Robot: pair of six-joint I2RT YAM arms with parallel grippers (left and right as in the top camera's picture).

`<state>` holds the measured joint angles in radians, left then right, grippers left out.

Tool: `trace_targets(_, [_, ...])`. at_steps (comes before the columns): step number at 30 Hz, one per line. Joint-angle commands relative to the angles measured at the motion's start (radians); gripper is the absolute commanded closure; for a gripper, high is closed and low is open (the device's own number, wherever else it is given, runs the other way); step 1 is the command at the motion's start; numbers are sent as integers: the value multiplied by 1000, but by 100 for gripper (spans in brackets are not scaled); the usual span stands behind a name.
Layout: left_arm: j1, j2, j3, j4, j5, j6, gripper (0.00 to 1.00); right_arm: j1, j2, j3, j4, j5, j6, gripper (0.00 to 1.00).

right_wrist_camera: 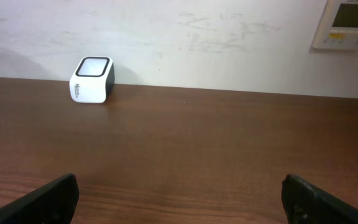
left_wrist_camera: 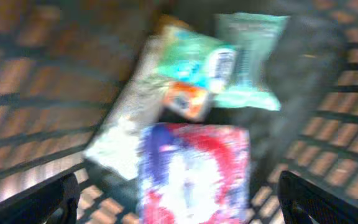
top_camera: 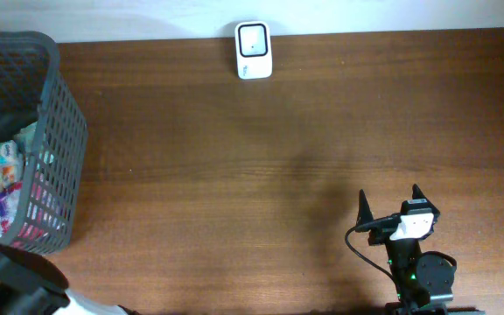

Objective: Scan the item barcode
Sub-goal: 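Reach the left gripper into the grey basket toward the pink-purple package, then grasp the pink-purple tissue package and lift it out with the left gripper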

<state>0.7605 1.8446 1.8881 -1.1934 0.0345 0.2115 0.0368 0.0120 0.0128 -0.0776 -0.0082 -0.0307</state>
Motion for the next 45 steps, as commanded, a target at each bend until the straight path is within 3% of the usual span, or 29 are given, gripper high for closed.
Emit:
trace_targets(1, [-1,5,9,11,163,-16,1,-5,-8,-7,-4,9,-3,1])
trace_targets(6, [-1,16,8,-20,-7,-17,1,-5,-8,-7,-4,9,-3,1])
trace_targets(17, [-117,135,7,-65,42,-32,1,-5,-8,-7,-4,9,-3,2])
trace_targets(21, [-118,187,-2,-116,-140,-113,1,-5,-8,-7,-4,9,-3,1])
trace_targets(30, [-125,269,-109,-129,-137,-159,1,-5,-8,-7,-4,9,-3,1])
trace_targets(36, [-126,287,-151,-125,-163,-161,16,-5,-8,-7,-4,9,-3,1])
trace_targets(41, [-126,287,-191,-108,-253,-205,16,-5,-8,-7,-4,9,-3,1])
trace_targets(44, [-126,287,-245,-62,-252,-205,25,-5,-8,-7,-4,9,-3,1])
trace_targets(45, [-126,287,-262,-47,-249,-205,37,-5,-8,-7,-4,9,-3,1])
